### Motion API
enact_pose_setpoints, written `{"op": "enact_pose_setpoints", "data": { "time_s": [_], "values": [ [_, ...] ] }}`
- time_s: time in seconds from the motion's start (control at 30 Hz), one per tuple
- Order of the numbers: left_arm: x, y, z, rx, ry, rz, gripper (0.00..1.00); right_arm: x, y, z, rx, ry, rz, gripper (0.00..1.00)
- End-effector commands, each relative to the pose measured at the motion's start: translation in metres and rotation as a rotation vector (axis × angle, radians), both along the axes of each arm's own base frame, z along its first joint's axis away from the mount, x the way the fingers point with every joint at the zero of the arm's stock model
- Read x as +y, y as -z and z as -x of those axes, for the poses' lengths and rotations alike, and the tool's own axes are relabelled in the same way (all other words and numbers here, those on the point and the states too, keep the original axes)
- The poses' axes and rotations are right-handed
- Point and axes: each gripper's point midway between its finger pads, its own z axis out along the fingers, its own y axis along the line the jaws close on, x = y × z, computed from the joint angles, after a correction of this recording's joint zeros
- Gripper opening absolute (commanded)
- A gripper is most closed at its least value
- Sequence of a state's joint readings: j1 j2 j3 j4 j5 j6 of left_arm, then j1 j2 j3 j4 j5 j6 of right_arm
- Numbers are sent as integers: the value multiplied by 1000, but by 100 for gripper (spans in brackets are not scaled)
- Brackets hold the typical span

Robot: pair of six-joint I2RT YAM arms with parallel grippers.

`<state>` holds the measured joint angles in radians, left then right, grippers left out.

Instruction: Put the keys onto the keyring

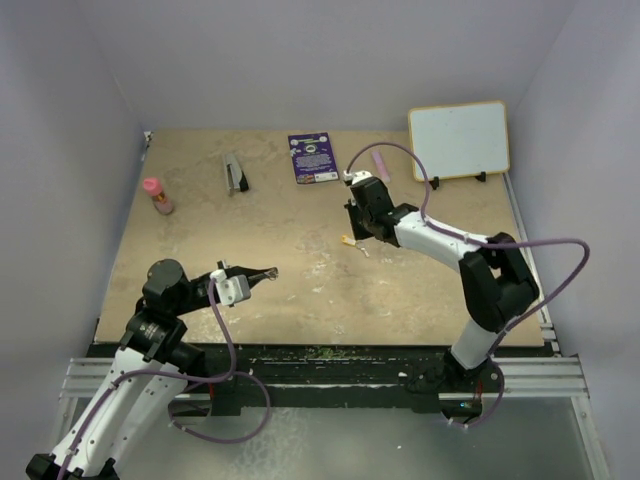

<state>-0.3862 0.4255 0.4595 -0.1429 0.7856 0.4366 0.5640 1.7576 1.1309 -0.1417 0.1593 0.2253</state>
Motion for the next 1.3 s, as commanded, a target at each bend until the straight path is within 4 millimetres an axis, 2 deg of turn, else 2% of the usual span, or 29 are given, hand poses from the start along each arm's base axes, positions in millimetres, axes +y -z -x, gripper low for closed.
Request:
{"op": "enact_pose_setpoints", "data": {
  "time_s": [0.0,0.03,0.1,0.17,0.2,0.27,0.37,0.53,0.6,0.63,0.67,0.77,0.87,1.07,1.27],
  "values": [
    [-1,-12,0,-43,12,29,3,10,-69,-1,-160,-5,4,0],
    [-1,-12,0,-43,12,29,3,12,-73,3,-163,-13,8,0],
    [-1,-11,0,-43,13,29,3,15,-67,10,-141,-31,7,0],
    [-1,-11,0,-42,14,30,3,16,-47,13,-95,-14,2,0],
    [-1,-11,0,-42,14,29,3,19,-35,17,-61,-25,-2,5],
    [-1,-10,0,-39,12,28,3,18,-17,14,-46,-7,20,22],
    [-1,-10,0,-38,11,27,3,11,0,8,-40,28,71,31],
    [0,-10,-1,-37,5,26,3,-2,-5,-7,-53,104,40,43],
    [0,-10,-1,-35,7,25,3,-7,-13,-12,-67,128,7,54],
    [0,-9,-1,-34,7,24,3,-9,-16,-14,-75,136,1,66],
    [0,-8,-1,-31,8,23,3,-11,-18,-15,-79,139,-3,68],
    [0,-9,-1,-32,9,23,3,-9,-12,-17,-53,113,-16,69],
    [0,-9,-2,-32,8,23,3,-6,5,-16,-13,83,-16,68],
    [0,-7,-2,-27,7,22,3,9,27,-5,62,26,-74,62],
    [0,-7,-3,-26,4,23,3,1,42,6,93,41,-55,54]
  ]
}}
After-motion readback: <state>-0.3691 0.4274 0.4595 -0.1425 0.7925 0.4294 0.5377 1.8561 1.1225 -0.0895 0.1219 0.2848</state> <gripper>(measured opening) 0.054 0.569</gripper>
